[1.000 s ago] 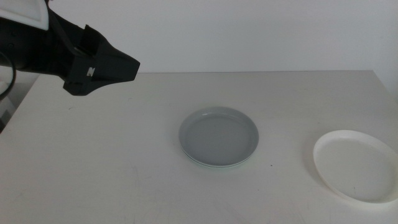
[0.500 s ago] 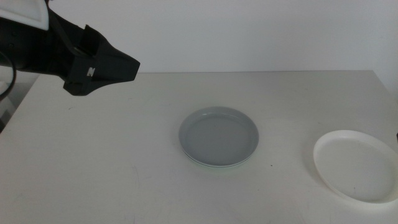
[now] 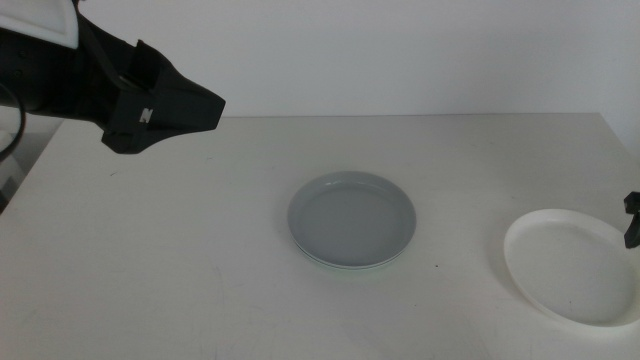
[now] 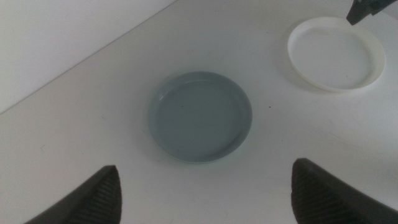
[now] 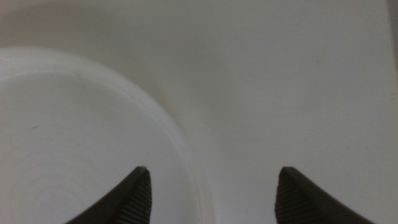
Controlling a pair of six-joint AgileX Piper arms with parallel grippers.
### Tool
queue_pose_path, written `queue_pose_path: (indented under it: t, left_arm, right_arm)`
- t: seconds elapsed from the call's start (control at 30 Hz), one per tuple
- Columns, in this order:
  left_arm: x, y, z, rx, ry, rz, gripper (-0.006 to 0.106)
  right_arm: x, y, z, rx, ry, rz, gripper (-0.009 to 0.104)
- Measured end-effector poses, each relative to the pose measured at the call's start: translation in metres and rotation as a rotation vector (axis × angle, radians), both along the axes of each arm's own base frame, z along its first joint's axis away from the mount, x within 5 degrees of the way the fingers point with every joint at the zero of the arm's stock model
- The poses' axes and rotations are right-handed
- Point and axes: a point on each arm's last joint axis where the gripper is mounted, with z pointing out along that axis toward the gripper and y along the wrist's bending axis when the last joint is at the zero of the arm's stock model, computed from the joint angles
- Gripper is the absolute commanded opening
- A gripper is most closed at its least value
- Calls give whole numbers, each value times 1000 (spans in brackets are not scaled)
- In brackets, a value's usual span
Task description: Stack the three bowls on top of each other.
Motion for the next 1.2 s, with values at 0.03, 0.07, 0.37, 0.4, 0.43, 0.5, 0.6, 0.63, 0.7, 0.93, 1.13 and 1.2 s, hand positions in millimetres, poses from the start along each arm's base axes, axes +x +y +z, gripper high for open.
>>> queue_pose_path:
  t: [0.03,0.07,0.37,0.4,0.43,0.5,0.6,0.63,0.7,0.93,1.13,1.2]
  left_arm:
    - [0,0,0,0,0,0,105]
    - [0,0,0,0,0,0,105]
    - [0,0,0,0,0,0,105]
    - [0,0,0,0,0,0,105]
    - [0,0,0,0,0,0,105]
    - [0,0,0,0,0,0,105]
    - [0,0,0,0,0,0,105]
    - [0,0,0,0,0,0,105]
    - [0,0,0,0,0,0,105]
    - [0,0,0,0,0,0,105]
    - [0,0,0,0,0,0,105]
    - [0,0,0,0,0,0,105]
  right_arm:
    - [0,0,-2,1,5,2,46]
    - [1,0,-6,3,14,5,44]
    - [5,-2,-26,14,52,7,30]
    - [5,-2,-28,15,55,7,28]
    - [5,-2,-29,16,58,7,25]
    - [5,-2,-31,18,63,7,16]
    - [5,-2,-31,19,64,6,0]
    - [5,-2,-31,19,64,6,-1]
    - [5,-2,-29,20,66,11,-1]
    - [5,21,15,11,-12,38,-1]
    - [19,70,71,37,-101,62,-1]
    - [26,97,86,49,-132,104,-1]
